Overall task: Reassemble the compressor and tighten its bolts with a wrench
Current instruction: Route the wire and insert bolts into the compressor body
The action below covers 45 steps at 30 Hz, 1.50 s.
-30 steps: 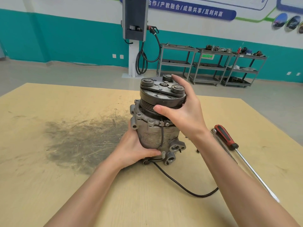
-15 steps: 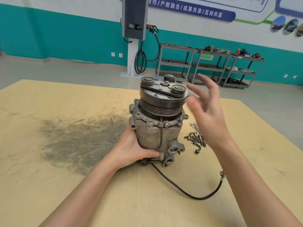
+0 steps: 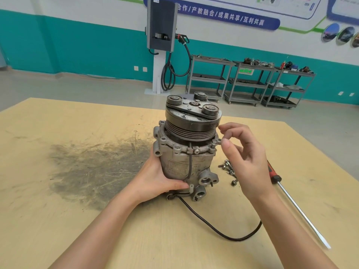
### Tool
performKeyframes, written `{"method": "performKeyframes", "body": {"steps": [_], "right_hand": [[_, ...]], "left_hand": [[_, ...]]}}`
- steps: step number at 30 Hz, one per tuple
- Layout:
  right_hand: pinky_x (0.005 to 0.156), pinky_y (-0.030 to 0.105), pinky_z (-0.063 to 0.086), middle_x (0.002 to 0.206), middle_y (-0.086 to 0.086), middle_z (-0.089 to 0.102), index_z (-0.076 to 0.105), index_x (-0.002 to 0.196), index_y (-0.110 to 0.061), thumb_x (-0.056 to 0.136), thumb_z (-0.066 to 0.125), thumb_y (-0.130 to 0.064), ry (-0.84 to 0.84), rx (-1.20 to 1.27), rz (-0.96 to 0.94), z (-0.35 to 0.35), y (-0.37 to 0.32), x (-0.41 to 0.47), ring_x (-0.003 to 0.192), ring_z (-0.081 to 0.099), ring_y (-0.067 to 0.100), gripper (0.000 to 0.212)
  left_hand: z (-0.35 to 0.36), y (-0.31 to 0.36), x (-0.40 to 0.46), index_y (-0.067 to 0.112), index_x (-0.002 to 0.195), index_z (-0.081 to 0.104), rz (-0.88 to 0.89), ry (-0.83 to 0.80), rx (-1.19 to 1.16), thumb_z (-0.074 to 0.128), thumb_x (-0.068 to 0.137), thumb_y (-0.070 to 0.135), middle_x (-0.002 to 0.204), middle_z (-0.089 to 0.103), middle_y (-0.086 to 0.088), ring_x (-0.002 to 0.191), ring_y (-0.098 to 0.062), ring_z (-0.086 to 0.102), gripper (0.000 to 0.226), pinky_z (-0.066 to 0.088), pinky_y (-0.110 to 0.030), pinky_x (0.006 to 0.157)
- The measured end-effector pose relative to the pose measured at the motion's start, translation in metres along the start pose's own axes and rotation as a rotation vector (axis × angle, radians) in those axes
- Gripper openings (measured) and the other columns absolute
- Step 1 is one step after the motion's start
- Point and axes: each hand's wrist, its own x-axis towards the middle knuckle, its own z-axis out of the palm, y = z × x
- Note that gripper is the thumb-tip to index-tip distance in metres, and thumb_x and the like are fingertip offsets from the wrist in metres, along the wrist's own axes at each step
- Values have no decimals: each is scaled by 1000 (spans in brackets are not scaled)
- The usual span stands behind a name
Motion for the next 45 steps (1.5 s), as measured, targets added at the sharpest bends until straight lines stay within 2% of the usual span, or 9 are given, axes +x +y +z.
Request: {"method": "performKeyframes", "body": {"steps": [5,11,14,17,27,33,37,42,45], "right_hand": [[93,42,51,119,-15,55,62,92,-30,80,72,-49,9,-65,126,5,-8,-2,119,53,9,25],[93,50,51,126,-13,53,65,86,-33,87,68,-30,-22,-72,194,8,-10,-2,120,55,17,5],[90,34,50,127,-9,55,66,88,-31,92,64,-20,-53,-48,191,5,-10,-1,119,52,2,12],[86,20,42,125,-9,58,67,87,-28,90,66,-21,-67,-2,233,2,-8,1,116,50,-8,8],[85,23,44,122,-14,57,66,85,-28,83,72,-33,-19,-10,271,5,-8,3,116,49,-8,8],[95,30,42,128,-7,60,70,79,-24,85,72,-22,-22,170,308,4,-4,3,126,51,7,7],[78,10,45,128,-5,59,57,77,-19,89,69,-15,18,115,239,13,-8,2,115,53,-7,16],[97,41,50,128,-6,56,52,76,-18,88,70,-20,91,-56,183,18,-12,-1,121,50,-2,22],[95,44,51,129,-12,55,61,78,-25,86,71,-27,55,-44,242,12,-14,-1,121,49,-1,14]], "left_hand": [[1,1,0,24,143,30,17,10,-12,94,55,32,134,48,18,119,20,41,109,33,3,91],[1,-1,0,23,144,32,11,-5,-35,92,50,39,135,50,16,122,13,45,113,35,-2,95],[1,0,0,25,144,31,-6,-13,-36,89,45,49,135,50,16,123,10,45,117,36,-11,102],[1,1,0,23,144,31,-9,-16,-56,88,44,50,135,50,17,122,14,45,118,36,-5,99],[1,5,-1,23,146,28,-13,-20,-32,88,45,48,140,48,12,129,4,44,121,36,-25,111],[1,4,0,23,145,29,-26,-13,-14,88,43,51,138,48,12,127,3,45,121,36,-29,112],[2,5,-1,26,145,26,-17,-6,-18,87,45,50,137,47,14,126,7,44,120,36,-22,109],[2,5,-1,26,144,27,-19,-17,-46,89,48,42,137,49,13,127,3,45,116,36,-29,111],[2,1,-1,26,144,26,-10,-15,-52,93,54,33,133,50,19,122,13,44,112,36,-18,106]]}}
